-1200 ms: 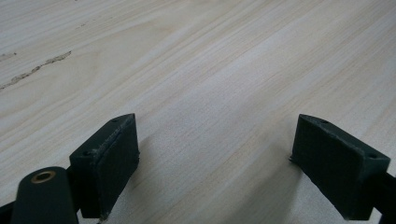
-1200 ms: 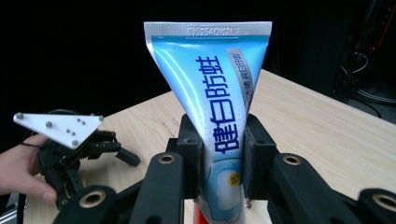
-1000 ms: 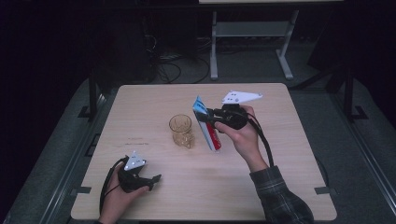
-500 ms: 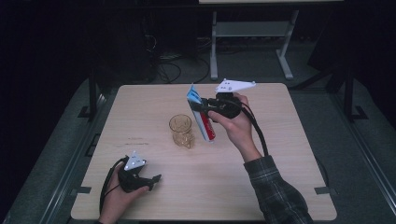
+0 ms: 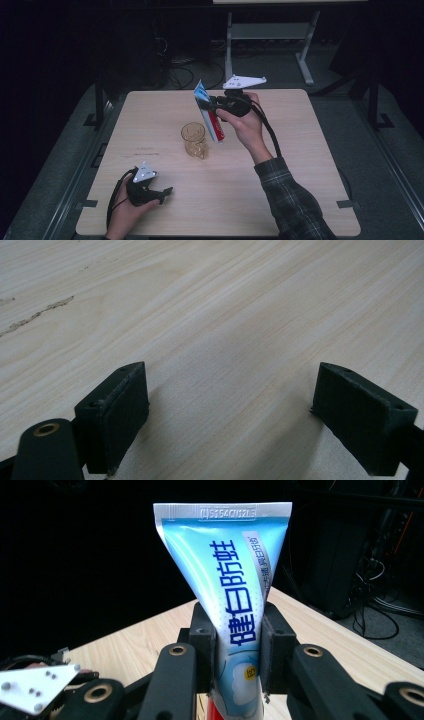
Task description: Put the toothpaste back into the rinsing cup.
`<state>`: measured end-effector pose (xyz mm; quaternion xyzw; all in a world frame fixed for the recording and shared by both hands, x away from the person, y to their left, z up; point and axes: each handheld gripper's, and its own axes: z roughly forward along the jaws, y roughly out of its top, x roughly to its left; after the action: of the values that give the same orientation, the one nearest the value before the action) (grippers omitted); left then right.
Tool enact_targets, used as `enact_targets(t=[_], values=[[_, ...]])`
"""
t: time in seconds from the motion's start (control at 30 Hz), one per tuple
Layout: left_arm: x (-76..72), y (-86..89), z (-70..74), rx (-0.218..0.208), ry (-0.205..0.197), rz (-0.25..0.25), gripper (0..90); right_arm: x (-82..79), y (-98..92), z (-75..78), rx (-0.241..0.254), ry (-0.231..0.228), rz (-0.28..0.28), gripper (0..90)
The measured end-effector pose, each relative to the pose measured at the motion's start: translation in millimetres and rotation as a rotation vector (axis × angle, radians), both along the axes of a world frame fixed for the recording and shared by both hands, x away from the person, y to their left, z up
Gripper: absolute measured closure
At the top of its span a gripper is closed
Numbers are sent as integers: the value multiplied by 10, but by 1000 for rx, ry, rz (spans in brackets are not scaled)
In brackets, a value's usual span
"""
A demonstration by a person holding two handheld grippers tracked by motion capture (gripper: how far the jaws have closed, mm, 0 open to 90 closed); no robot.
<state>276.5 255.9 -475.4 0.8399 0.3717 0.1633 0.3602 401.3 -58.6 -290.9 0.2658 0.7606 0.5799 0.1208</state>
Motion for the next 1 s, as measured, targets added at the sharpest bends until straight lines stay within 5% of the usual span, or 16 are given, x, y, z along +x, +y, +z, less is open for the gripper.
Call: enact_targets(t=[0.6,1.0], values=[[-1,0,0,2,1,-8,136,173,317,154,-5,-29,9,721],[-1,-2,1,1,1,-12,137,335,458,77,17,-24,-8,720]])
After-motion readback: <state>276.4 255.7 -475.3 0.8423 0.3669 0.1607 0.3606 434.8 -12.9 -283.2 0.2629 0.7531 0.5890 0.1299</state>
